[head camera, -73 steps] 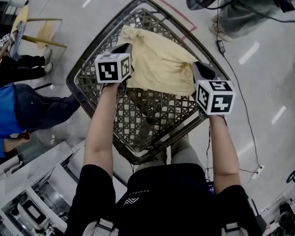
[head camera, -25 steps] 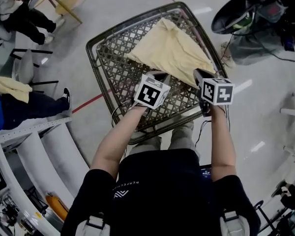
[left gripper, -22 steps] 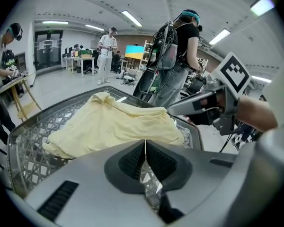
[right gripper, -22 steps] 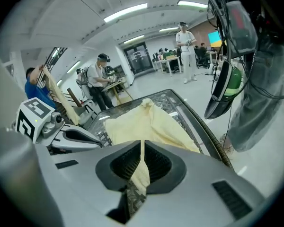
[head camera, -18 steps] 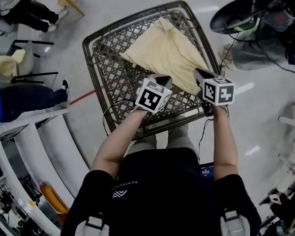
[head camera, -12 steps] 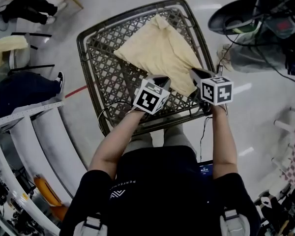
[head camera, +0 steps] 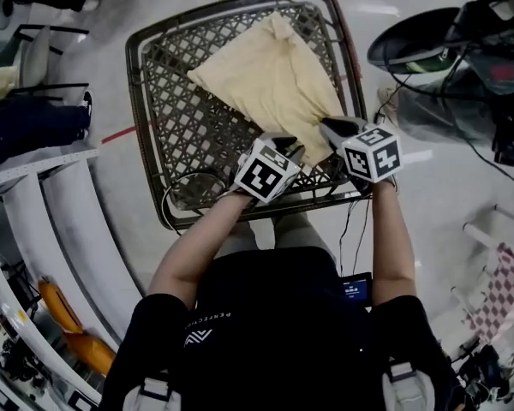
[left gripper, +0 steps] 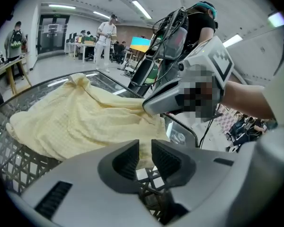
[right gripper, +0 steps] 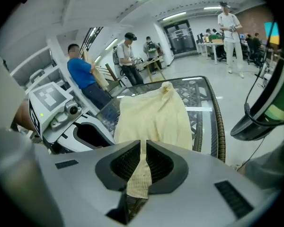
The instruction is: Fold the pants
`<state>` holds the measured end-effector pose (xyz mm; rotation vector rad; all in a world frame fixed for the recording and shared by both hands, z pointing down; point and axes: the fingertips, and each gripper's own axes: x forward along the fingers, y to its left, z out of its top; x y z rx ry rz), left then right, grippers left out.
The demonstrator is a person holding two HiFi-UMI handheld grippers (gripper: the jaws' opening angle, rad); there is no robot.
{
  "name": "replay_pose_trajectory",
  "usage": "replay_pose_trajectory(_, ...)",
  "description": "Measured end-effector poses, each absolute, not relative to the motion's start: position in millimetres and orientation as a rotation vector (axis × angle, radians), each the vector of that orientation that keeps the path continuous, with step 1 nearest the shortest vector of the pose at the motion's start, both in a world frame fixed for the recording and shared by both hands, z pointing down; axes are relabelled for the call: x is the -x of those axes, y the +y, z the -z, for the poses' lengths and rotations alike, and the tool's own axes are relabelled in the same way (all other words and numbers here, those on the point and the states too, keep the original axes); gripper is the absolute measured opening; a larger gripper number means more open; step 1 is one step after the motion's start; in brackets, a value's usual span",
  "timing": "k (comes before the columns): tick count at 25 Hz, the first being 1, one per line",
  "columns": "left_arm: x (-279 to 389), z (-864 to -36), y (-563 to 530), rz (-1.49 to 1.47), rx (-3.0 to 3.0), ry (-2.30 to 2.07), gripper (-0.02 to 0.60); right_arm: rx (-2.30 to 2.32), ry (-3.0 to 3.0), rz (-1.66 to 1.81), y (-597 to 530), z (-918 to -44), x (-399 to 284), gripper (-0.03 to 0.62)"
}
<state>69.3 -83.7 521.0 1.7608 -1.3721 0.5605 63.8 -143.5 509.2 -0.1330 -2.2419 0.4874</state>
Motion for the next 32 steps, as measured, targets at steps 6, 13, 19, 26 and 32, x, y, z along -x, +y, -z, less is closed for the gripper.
replay_pose_trajectory(6, -89.7, -523.7, -91.3, -0.554, -1.774, -1.349, 0.112, 0.255, -2.185, -0.375, -141.5, -523.6, -69.0, 0.048)
replay_pose_trajectory(13, -110.9, -529.2, -95.8, -0.561, -1.799, -1.297, 0.166, 0.358, -2.106, -0.279, -145.6, -539.0, -90.4, 0.175)
replay_pose_trajectory(19, -116.0, -537.4, -94.8, -0.569, -1.786, -1.27, 0.198, 0.446, -2.095, -0.3, -143.1, -544.8, -99.7, 0.213)
replay_pose_trajectory(26, -118.4, -552.5, -86.4, -0.589, -1.769, -1.238, 0.227, 0.565, -2.042, -0.246, -137.9, -547.9, -106.4, 0.223)
replay_pose_trajectory(32, -123.0, -557.4, -84.8, -0.624, -1.801, -1.201, 0.252, 0.644, -2.022, -0.16, -133.6, -551.7, -115.2, 0.235)
